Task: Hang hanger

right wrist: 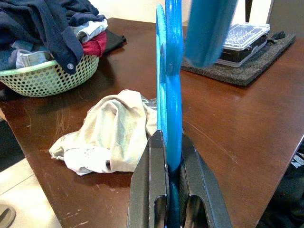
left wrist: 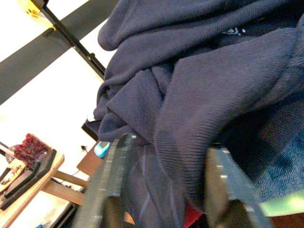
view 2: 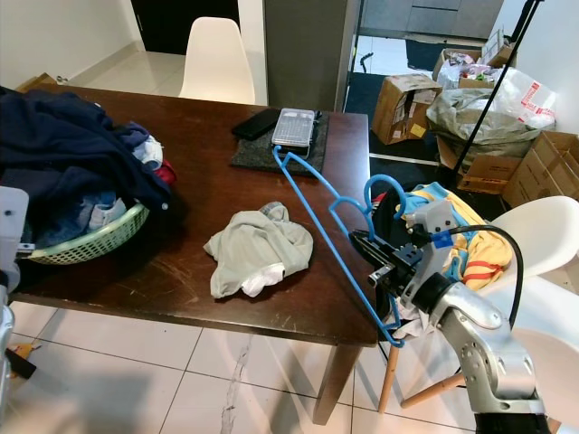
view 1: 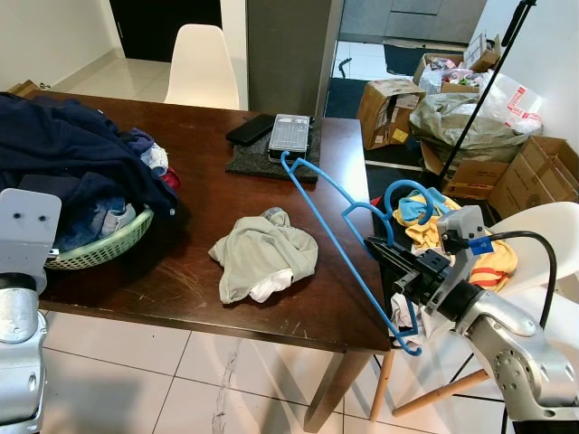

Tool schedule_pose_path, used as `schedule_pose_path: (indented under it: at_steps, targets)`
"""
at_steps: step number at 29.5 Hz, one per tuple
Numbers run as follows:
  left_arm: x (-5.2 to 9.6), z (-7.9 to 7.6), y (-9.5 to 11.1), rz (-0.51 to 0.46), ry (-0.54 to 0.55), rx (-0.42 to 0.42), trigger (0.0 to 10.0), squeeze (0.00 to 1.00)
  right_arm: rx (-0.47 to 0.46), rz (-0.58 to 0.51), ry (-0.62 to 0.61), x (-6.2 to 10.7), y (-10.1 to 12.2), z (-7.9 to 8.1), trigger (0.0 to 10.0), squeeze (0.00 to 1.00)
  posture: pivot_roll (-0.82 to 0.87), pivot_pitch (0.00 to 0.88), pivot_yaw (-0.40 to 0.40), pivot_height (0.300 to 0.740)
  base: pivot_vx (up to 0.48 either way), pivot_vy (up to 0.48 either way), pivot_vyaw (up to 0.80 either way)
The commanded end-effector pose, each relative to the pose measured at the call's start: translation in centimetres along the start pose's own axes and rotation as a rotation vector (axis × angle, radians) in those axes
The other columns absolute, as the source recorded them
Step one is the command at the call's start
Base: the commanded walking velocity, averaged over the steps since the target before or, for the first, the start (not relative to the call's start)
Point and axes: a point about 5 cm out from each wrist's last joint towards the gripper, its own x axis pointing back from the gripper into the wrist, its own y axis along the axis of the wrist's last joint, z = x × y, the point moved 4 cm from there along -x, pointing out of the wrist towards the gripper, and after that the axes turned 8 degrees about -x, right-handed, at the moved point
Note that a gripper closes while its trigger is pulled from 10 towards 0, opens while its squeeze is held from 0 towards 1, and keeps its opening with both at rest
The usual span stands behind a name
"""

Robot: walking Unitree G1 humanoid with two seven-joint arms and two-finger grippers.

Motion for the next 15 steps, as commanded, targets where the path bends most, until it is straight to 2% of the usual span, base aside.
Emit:
schedule_pose_path:
  at_steps: [1,5,15]
  targets:
    - [0.0,0.09,-1.37,0.054,-0.012,0.004,0.0,0.0,0.009,0.006,-0.007,0.22,-0.17,-0.21,10.0,0.0,0.11,0.128,-0.049,0.74,0.0,0.0,0.0]
    - [-0.14,-0.04,-1.76,0.073,-0.018,0.044,0.0,0.0,0.01,0.005,-0.008,0.2,-0.16,-0.22,10.0,0.0,0.11,0.128,-0.049,0.74,0.0,0.0,0.0]
    - [-0.55,0.23,-1.52,0.067,-0.01,0.06,0.0,0.0,0.011,0.005,-0.009,0.21,-0.13,-0.25,10.0,0.0,0.1,0.127,-0.049,0.74,0.0,0.0,0.0]
